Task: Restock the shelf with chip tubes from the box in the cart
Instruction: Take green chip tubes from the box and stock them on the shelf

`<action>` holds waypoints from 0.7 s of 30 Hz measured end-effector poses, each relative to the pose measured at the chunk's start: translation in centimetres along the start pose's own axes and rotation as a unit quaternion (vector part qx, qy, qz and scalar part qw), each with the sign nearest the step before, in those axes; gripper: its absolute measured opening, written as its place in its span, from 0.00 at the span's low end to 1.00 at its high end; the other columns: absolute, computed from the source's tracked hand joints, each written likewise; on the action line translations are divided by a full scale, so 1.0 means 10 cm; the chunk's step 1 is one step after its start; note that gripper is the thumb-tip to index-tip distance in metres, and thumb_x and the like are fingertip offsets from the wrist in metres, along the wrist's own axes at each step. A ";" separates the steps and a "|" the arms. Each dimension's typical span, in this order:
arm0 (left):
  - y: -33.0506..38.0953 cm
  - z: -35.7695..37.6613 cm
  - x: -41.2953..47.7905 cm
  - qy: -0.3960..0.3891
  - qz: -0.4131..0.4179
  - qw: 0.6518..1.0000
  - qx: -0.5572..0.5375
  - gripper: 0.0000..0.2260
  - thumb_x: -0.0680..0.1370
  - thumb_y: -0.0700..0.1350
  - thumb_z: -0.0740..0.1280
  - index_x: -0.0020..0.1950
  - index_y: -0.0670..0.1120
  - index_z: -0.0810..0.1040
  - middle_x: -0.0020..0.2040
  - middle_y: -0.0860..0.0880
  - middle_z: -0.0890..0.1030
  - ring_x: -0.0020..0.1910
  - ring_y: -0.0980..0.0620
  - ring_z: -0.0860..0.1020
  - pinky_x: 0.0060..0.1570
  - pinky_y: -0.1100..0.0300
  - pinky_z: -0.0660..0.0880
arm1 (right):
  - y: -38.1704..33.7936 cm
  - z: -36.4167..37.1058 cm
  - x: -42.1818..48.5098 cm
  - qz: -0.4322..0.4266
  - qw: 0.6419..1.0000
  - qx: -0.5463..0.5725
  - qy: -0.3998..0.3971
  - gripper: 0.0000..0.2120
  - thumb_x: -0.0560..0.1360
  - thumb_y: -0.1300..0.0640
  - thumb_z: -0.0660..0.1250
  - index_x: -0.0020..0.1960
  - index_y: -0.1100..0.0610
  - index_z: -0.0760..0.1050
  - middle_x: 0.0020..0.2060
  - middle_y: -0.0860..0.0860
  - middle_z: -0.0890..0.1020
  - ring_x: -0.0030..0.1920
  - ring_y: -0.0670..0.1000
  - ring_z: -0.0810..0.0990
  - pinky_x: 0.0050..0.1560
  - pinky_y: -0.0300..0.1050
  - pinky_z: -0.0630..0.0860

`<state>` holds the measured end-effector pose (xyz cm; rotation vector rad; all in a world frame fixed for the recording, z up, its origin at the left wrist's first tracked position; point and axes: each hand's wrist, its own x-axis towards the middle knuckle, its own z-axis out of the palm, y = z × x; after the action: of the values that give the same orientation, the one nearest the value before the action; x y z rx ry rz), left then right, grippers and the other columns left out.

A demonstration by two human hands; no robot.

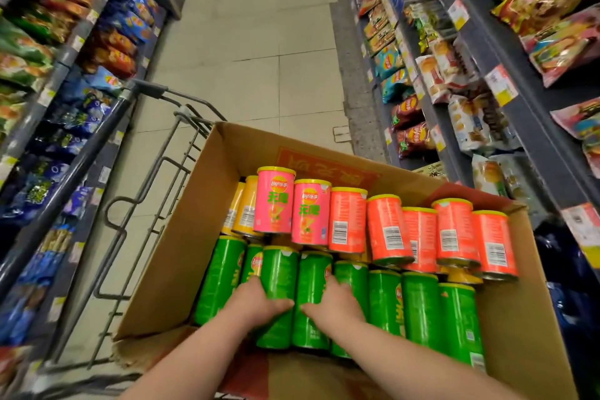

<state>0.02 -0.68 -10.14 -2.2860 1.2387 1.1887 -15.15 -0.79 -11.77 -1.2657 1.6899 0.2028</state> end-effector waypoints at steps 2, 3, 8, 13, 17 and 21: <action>-0.01 -0.01 0.02 0.000 -0.009 1.000 -0.010 0.35 0.67 0.61 0.74 0.66 0.45 0.69 0.63 0.45 0.76 0.60 0.47 0.76 0.58 0.57 0.74 | 0.02 0.05 -0.03 -0.012 1.000 0.011 0.012 0.39 0.74 0.47 0.68 0.77 0.47 0.49 0.68 0.54 0.68 0.65 0.55 0.73 0.60 0.47 0.73; -0.02 -0.01 0.03 0.001 -0.011 1.000 -0.024 0.34 0.67 0.60 0.75 0.65 0.45 0.69 0.62 0.45 0.77 0.60 0.47 0.77 0.58 0.57 0.74 | 0.03 0.07 -0.04 -0.016 1.000 0.016 0.017 0.38 0.74 0.49 0.68 0.77 0.46 0.50 0.65 0.53 0.72 0.62 0.54 0.75 0.58 0.46 0.74; -0.07 0.00 0.06 -0.006 -0.019 0.996 -0.084 0.36 0.65 0.56 0.77 0.66 0.43 0.68 0.62 0.44 0.76 0.59 0.46 0.76 0.59 0.55 0.74 | 0.02 0.14 -0.02 0.015 0.997 0.068 0.019 0.44 0.69 0.48 0.74 0.75 0.51 0.51 0.64 0.53 0.72 0.64 0.55 0.74 0.62 0.47 0.73; -0.09 -0.03 0.07 -0.017 -0.016 0.995 -0.096 0.37 0.64 0.55 0.78 0.66 0.43 0.66 0.61 0.44 0.75 0.59 0.46 0.76 0.59 0.53 0.74 | -0.03 0.20 0.03 0.033 0.997 0.067 0.020 0.47 0.65 0.43 0.75 0.75 0.55 0.55 0.64 0.55 0.70 0.64 0.55 0.72 0.63 0.47 0.72; -0.10 -0.03 0.07 -0.029 -0.013 0.993 -0.116 0.39 0.63 0.51 0.80 0.66 0.42 0.64 0.61 0.43 0.75 0.59 0.45 0.75 0.60 0.52 0.73 | -0.06 0.20 0.03 0.035 0.996 0.082 0.023 0.47 0.66 0.44 0.75 0.75 0.54 0.51 0.64 0.53 0.74 0.62 0.56 0.75 0.60 0.47 0.74; -0.11 -0.06 0.07 -0.035 -0.007 0.989 -0.145 0.35 0.65 0.50 0.78 0.65 0.41 0.67 0.58 0.43 0.76 0.55 0.45 0.77 0.55 0.53 0.75 | -0.08 0.14 -0.02 0.027 0.994 0.103 0.035 0.43 0.66 0.46 0.75 0.72 0.55 0.54 0.64 0.56 0.72 0.61 0.57 0.75 0.57 0.44 0.73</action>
<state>1.40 -0.77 -10.42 -2.4210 1.0843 1.5174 -13.70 -0.11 -12.02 -1.0850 1.7567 0.0141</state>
